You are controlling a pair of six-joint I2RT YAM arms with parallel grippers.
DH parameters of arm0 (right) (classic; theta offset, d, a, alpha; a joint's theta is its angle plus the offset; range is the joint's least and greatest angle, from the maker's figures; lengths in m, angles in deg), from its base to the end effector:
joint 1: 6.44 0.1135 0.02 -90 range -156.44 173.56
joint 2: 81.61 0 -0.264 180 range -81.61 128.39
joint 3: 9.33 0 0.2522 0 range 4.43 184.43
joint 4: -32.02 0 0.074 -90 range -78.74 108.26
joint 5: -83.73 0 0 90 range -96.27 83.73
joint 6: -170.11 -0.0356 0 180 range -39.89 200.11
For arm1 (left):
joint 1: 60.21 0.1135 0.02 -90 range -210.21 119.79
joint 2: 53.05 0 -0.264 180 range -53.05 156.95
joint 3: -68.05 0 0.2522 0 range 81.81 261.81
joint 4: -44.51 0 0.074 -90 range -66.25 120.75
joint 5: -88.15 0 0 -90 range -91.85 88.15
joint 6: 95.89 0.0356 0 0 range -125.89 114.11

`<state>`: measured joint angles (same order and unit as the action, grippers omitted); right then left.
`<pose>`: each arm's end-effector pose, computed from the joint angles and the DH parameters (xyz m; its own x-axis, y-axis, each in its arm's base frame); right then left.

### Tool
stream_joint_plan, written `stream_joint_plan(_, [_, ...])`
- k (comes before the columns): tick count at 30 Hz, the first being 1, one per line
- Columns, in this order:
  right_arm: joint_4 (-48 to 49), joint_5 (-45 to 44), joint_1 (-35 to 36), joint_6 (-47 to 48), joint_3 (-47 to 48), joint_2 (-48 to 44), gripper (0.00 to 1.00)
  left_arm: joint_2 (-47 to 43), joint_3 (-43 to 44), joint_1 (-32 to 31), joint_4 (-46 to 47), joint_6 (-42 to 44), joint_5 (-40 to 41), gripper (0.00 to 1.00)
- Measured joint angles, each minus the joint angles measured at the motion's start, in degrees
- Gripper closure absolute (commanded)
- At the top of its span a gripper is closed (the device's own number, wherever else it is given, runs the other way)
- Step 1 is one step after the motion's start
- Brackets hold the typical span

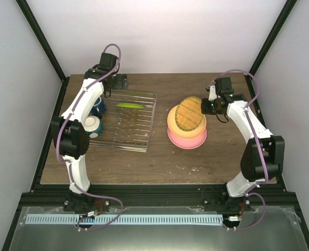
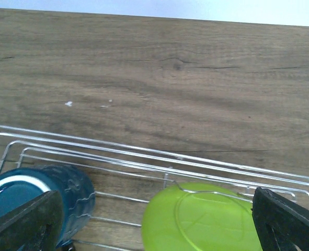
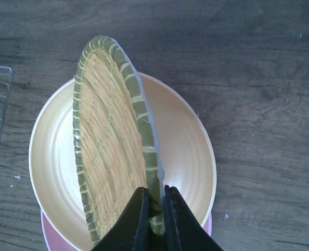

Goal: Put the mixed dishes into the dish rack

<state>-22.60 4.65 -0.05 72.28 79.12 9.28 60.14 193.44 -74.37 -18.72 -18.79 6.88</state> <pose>0.3325 0.0440 0.2753 -0.8551 0.0388 -0.5170 -0.0961 0.9681 0.2316 0.4271 -0.1022 0.3246 -0.7681 -0.0338 -0.6394 -0.0228 0.9994 -0.0254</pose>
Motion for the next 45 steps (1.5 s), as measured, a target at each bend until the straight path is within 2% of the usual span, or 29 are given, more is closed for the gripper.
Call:
stream_joint_plan(5, [-0.3, -0.1, 0.0, 2.0, 2.3, 0.0, 0.99, -0.6, 0.0, 1.5, -2.3, -2.2, 3.9, 0.0])
stream_joint_plan(13, [0.1, 0.2, 0.0, 4.5, 4.8, 0.0, 0.99, -6.4, -3.7, 11.4, -3.0, -6.2, 7.5, 0.0])
stream_joint_plan(17, [1.3, 1.7, 0.0, 5.9, 5.3, -0.2, 0.99, -9.2, -3.8, 14.3, -3.0, -7.1, 9.2, 0.0])
stream_joint_plan(20, [2.9, 2.9, 0.0, 7.0, 5.3, -1.0, 0.99, -10.6, -4.6, 15.7, -2.7, -8.4, 9.2, 0.0])
stream_joint_plan(29, [7.7, 5.6, 0.0, 8.3, 5.8, -4.0, 0.99, -12.7, -16.2, 23.8, -1.5, -12.3, 5.0, 0.0])
stream_joint_plan(33, [10.5, 7.3, 0.0, 8.3, 6.3, -4.3, 0.99, -12.7, -18.5, 25.7, -1.6, -12.7, 4.8, 0.0])
stream_joint_plan(45, [14.3, 10.1, 0.0, 8.9, 6.7, -4.5, 0.99, -12.9, -21.5, 31.4, -4.2, -14.8, 10.8, 0.0])
